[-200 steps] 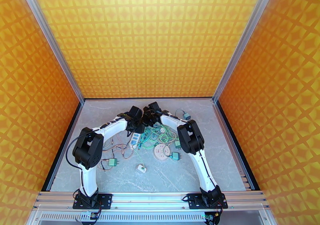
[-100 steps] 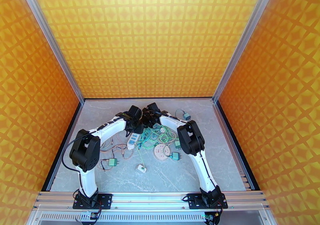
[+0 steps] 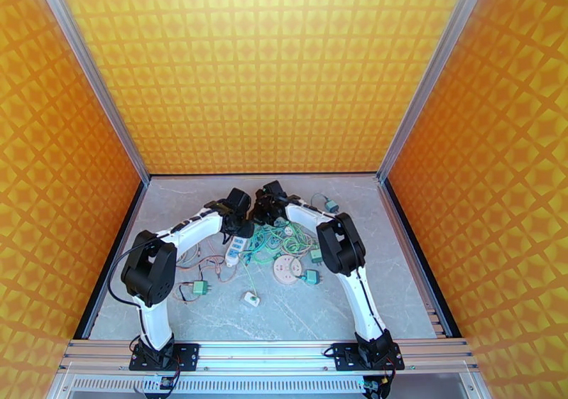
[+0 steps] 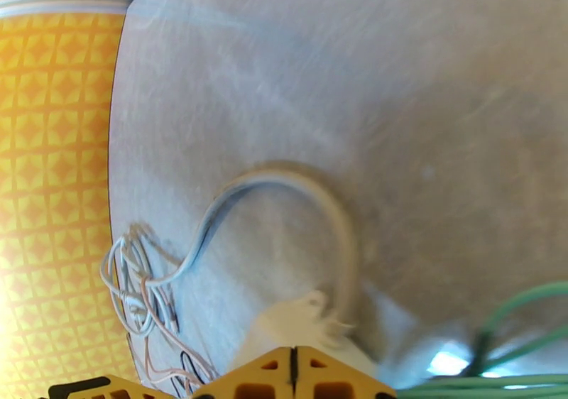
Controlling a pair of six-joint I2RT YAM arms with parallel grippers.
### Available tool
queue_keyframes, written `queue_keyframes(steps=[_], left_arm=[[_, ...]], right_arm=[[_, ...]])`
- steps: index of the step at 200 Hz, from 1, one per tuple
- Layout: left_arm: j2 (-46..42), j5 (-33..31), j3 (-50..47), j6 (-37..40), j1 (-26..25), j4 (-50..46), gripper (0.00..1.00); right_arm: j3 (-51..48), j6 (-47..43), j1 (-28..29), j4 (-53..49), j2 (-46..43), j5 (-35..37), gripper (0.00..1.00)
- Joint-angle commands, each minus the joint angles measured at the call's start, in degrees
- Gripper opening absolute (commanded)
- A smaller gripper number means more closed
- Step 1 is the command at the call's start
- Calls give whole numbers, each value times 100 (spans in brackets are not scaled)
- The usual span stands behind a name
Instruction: Pull the plug off the socket
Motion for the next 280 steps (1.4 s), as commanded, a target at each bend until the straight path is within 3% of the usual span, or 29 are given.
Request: queue_keyframes(steps=[1, 72, 150, 183, 205, 252, 280], left_arm=[[148, -229, 254, -49, 20, 381, 42], [846, -253, 872, 0, 130, 504, 43], [767, -73, 700, -88, 60, 480, 42], [773, -27, 690, -56, 45, 452, 42], [822, -15, 802, 131, 2, 305, 41], [950, -698, 964, 795, -339, 6, 38], [971, -739, 921, 792, -384, -59, 37]], right_arm=[[-79, 25, -139, 163, -378, 192, 0], [-65, 486, -105, 587, -15, -152, 0], [237, 919, 124, 960, 597, -676, 0], [281, 795, 133, 725, 751, -802, 0], [393, 473, 159, 7, 839, -483, 0], [406, 292, 161, -701, 937, -37, 0], [515, 163, 159, -1037, 963, 211, 0]])
